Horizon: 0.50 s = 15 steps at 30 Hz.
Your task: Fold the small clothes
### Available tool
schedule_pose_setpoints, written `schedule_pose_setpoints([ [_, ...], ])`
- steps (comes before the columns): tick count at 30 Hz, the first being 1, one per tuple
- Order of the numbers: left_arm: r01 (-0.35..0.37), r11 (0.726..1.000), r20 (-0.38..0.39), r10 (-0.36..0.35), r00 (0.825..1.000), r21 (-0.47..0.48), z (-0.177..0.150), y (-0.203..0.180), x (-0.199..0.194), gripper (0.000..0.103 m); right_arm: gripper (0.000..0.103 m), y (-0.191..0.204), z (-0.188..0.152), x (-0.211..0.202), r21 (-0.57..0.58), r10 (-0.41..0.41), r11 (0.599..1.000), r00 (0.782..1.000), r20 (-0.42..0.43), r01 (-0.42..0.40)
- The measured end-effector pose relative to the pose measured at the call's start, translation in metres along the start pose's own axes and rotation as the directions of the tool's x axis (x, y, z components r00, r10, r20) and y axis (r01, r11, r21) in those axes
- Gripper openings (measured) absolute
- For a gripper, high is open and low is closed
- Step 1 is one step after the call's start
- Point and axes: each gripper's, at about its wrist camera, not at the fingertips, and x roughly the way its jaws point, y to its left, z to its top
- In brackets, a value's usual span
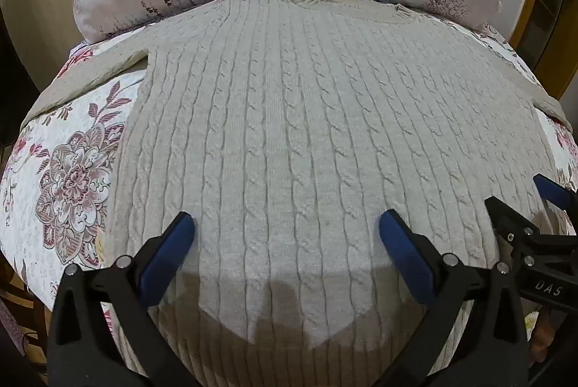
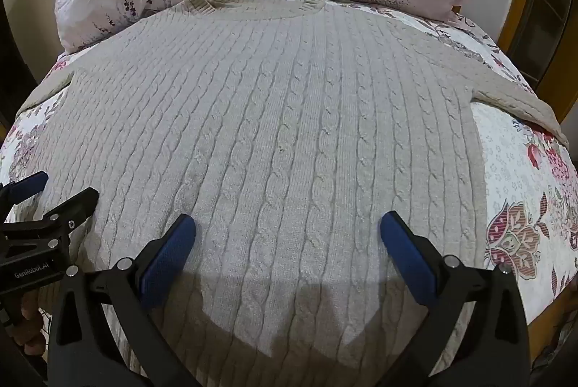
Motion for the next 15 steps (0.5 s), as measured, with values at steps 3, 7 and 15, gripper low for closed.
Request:
schedule_pose_setpoints([
  [3, -0.002, 1.000, 0.004, 0.002, 1.000, 0.001, -0.0001, -0.0001, -0.0002, 0.101, 0.102, 0.0001, 0.0001, 0.0000, -0.002, -0.002, 1.000, 1.000, 0.000, 0.002],
  [7, -0.002, 1.000, 0.003, 0.002, 1.000, 0.001, -0.0001, 0.0000, -0.0001, 0.101, 0.102, 0.0001, -0.0001, -0.0001, -0.003, -0.001, 1.000, 1.000, 0.000, 0.001],
  [15, -0.002, 1.000, 0.001, 0.002, 1.000, 0.001, -0.0001, -0.0001, -0.0001, 0.101, 0.102, 0.0002, 0.0000, 0.0000, -0.003, -0.003, 1.000, 1.000, -0.001, 0.003],
])
